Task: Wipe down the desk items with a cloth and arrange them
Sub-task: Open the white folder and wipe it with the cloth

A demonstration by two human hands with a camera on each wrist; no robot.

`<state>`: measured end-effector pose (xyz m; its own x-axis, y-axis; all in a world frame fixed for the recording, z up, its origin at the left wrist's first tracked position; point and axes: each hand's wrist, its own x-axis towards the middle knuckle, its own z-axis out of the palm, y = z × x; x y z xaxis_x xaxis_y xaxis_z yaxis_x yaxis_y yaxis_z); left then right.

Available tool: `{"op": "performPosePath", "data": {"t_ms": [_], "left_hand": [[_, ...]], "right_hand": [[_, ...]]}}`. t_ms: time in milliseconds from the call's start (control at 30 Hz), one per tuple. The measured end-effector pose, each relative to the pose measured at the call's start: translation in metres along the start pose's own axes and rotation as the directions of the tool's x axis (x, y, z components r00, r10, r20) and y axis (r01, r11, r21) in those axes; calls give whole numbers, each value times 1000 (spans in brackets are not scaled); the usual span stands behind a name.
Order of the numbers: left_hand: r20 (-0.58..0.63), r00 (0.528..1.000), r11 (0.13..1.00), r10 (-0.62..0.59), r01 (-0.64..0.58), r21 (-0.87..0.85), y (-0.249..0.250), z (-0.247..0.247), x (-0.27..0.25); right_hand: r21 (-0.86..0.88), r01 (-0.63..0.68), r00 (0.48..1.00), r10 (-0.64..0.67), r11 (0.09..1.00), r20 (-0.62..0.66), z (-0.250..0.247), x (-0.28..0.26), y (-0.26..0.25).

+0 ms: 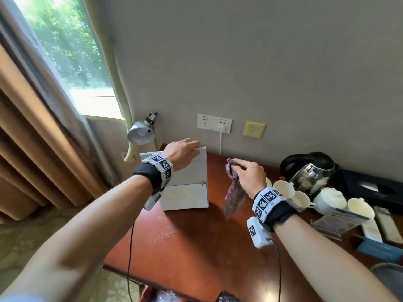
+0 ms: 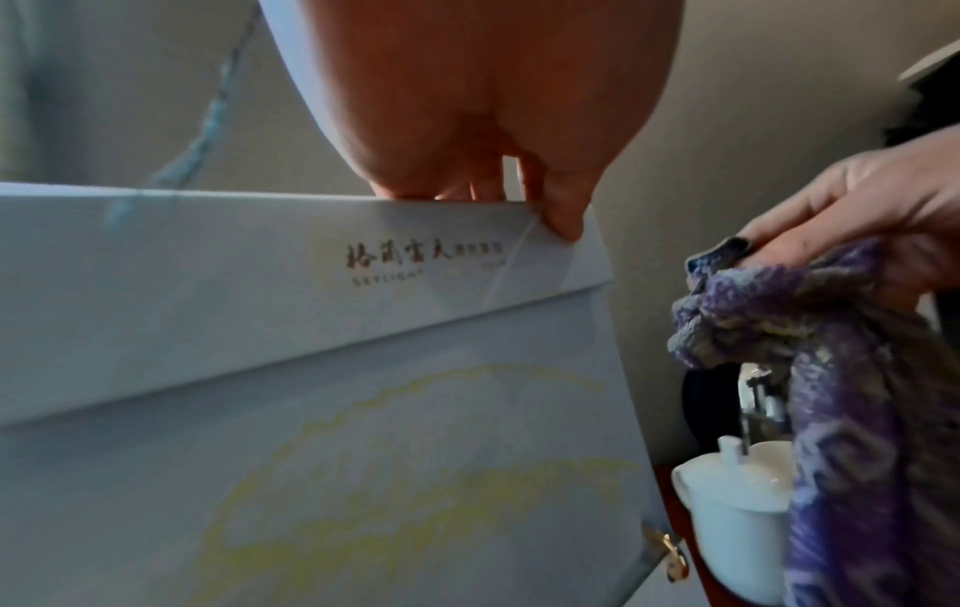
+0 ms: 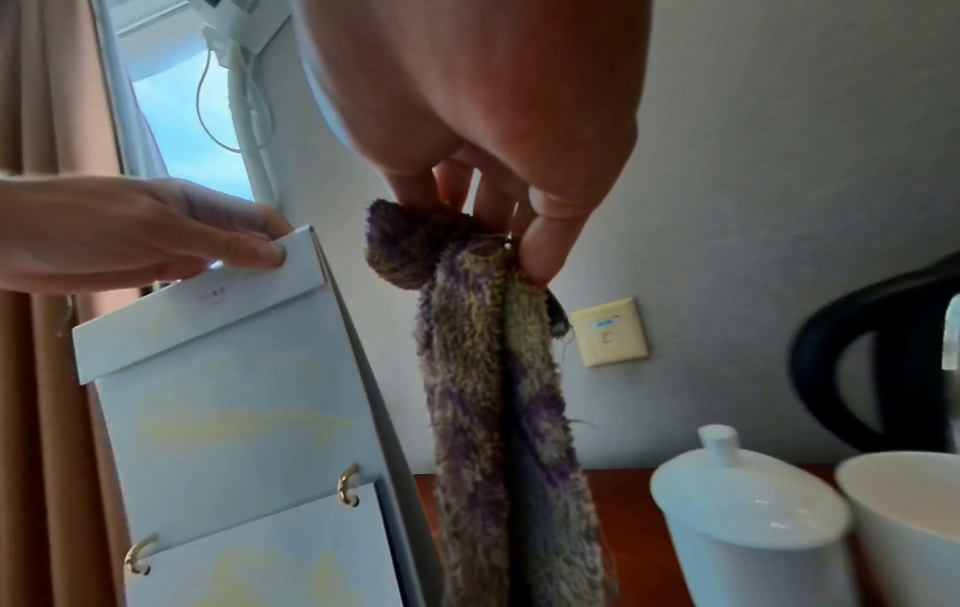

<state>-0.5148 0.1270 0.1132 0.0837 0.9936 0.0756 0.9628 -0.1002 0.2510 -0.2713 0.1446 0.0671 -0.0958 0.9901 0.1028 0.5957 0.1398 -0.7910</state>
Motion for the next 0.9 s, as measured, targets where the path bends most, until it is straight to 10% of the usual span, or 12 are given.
{"op": "performPosePath", "data": {"t_ms": [567, 900], "left_hand": [[125, 963, 971, 237, -237, -16, 244, 66, 12], [-11, 999, 997, 33, -34, -64, 179, 52, -32]], "right_hand": [[267, -166, 926, 243, 949, -289, -153, -81, 118], [282, -152, 945, 223, 947, -239, -151, -82, 123]]}}
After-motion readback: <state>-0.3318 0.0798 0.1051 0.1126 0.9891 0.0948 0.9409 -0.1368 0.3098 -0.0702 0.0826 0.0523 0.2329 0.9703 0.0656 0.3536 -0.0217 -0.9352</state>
